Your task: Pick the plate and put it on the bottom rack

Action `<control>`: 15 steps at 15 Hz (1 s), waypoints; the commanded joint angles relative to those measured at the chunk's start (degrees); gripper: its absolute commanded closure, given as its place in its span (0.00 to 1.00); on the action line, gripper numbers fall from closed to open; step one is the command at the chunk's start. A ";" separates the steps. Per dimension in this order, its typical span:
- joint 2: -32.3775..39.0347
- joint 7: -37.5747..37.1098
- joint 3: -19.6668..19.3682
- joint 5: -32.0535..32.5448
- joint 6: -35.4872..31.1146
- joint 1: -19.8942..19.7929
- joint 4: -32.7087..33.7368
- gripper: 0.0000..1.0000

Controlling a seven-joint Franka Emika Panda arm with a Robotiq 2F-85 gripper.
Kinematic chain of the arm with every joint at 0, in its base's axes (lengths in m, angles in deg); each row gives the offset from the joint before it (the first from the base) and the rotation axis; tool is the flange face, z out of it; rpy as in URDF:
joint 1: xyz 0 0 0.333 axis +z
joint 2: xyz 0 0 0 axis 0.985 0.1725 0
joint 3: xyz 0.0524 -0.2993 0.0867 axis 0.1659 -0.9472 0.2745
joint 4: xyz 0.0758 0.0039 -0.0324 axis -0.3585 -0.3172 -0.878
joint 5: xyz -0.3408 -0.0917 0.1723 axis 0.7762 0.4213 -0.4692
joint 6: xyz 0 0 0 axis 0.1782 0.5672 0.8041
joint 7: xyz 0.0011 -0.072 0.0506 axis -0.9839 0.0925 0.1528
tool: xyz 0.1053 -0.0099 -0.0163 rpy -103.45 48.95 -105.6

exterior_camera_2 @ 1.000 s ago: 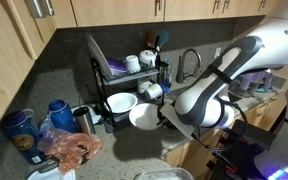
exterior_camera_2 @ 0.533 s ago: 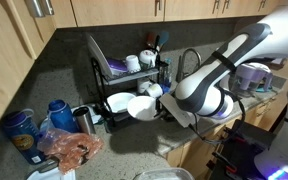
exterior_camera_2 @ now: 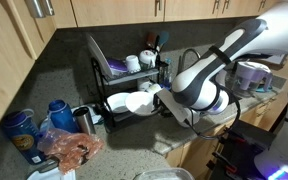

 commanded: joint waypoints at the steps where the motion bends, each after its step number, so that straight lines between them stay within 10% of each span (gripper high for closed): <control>1: -0.02 1.19 0.94 -1.15 0.10 -0.93 0.27 0.91; 15: 16.79 0.03 -1.76 -1.20 -3.05 -2.11 17.05 0.98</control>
